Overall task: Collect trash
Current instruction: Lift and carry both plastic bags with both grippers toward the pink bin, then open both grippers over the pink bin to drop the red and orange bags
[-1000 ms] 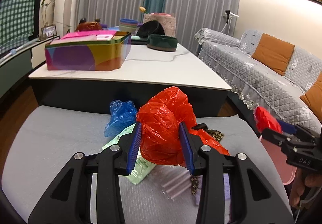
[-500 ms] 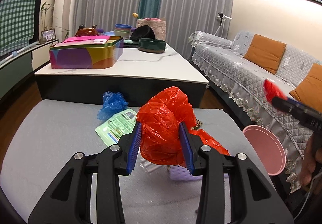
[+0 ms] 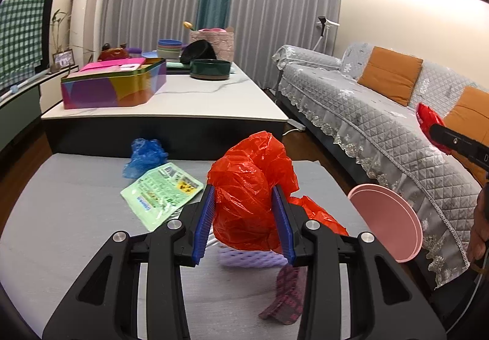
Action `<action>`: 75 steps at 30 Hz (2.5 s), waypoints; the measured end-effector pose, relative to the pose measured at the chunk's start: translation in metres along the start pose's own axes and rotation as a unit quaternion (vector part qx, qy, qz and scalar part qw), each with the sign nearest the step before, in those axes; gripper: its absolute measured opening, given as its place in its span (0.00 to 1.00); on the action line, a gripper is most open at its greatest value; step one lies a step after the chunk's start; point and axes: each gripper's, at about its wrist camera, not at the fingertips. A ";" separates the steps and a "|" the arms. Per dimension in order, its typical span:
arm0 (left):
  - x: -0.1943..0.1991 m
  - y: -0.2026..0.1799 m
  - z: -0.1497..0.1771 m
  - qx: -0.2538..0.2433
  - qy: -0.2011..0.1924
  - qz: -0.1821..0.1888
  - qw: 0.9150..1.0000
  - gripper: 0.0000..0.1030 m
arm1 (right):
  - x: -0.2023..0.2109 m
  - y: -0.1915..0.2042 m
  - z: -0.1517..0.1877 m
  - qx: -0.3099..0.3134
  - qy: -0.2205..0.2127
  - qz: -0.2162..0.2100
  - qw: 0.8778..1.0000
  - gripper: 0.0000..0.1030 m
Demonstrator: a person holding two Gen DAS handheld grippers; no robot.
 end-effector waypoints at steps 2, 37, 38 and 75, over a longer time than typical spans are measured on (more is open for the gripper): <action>-0.003 -0.006 0.000 -0.003 0.002 0.005 1.000 0.36 | 0.003 -0.006 -0.001 -0.002 -0.003 0.007 1.000 0.68; -0.058 -0.107 -0.013 -0.051 0.024 0.090 0.994 0.36 | 0.014 -0.106 -0.005 -0.037 -0.008 0.109 0.993 0.68; -0.060 -0.111 -0.014 -0.053 0.024 0.092 0.994 0.36 | 0.014 -0.109 -0.005 -0.039 -0.007 0.112 0.993 0.68; -0.145 -0.200 -0.015 -0.100 0.072 0.146 0.981 0.37 | -0.025 -0.148 0.007 -0.062 0.040 0.149 0.986 0.69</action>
Point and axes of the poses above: each gripper's, at about its wrist camera, not at the fingertips, and x roughly against the way its jaws point, y to its left, z to its underside, and after that the axes turned 8 degrees about z, right-handed
